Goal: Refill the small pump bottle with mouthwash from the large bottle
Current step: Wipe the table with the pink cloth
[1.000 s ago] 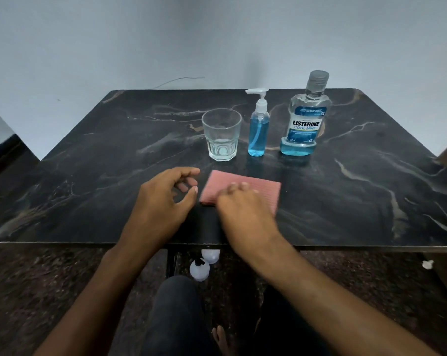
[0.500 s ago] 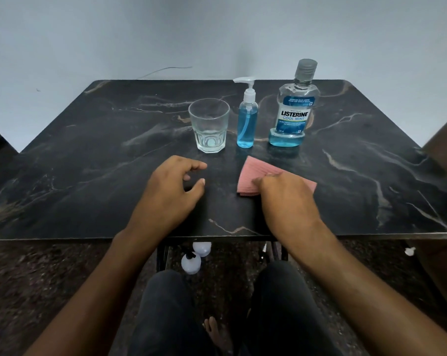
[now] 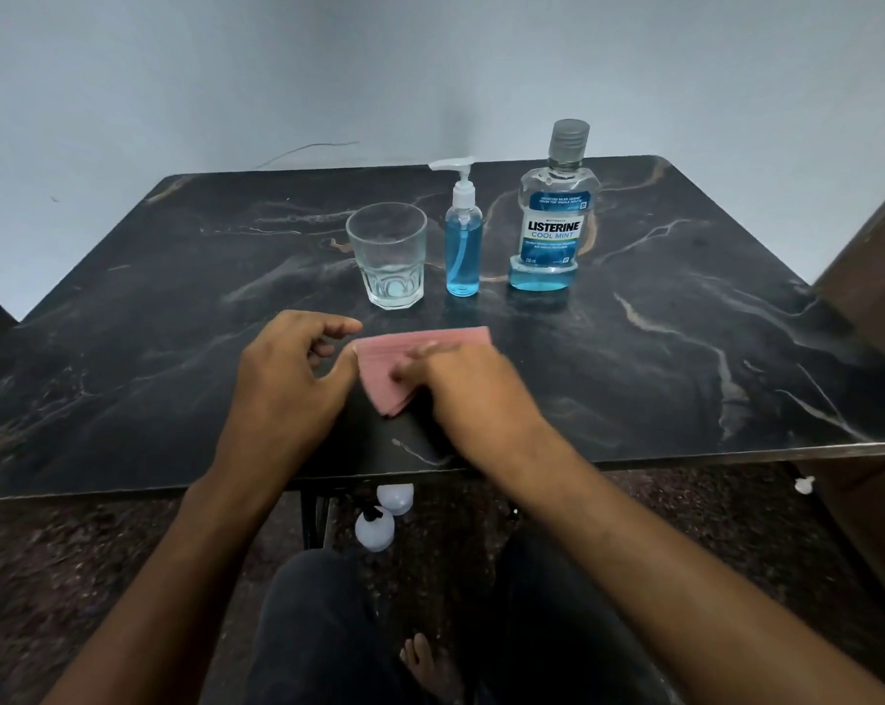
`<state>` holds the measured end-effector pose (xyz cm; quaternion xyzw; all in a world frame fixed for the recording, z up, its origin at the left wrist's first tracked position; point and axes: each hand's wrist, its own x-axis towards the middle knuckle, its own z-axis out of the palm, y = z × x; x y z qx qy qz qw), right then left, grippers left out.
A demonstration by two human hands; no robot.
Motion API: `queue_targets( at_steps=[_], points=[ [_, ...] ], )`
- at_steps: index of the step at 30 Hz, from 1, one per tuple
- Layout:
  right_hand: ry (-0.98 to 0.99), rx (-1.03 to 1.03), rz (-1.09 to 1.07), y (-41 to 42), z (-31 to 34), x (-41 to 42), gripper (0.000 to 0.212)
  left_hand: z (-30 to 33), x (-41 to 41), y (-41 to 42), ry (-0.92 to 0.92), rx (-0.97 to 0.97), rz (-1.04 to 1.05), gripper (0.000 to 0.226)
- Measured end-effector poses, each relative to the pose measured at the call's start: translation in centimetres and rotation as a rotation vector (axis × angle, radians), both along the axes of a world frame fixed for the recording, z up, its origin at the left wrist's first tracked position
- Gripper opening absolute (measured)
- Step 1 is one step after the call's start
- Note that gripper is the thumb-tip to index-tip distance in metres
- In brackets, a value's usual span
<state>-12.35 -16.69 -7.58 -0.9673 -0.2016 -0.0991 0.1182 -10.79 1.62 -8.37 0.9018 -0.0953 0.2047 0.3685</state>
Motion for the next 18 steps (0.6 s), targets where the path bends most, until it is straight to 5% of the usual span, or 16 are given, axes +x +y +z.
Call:
queue_targets(
  at_steps=[8, 18],
  points=[
    [-0.075, -0.094, -0.541, -8.5, 0.1, 0.1, 0.041, -0.8, 0.0, -0.5, 0.070, -0.030, -0.013, 0.024],
    [0.056, -0.072, 0.070, 4.3, -0.3, -2.4, 0.032, -0.3, 0.0, 0.6, 0.001, -0.046, 0.039, 0.033]
  ],
)
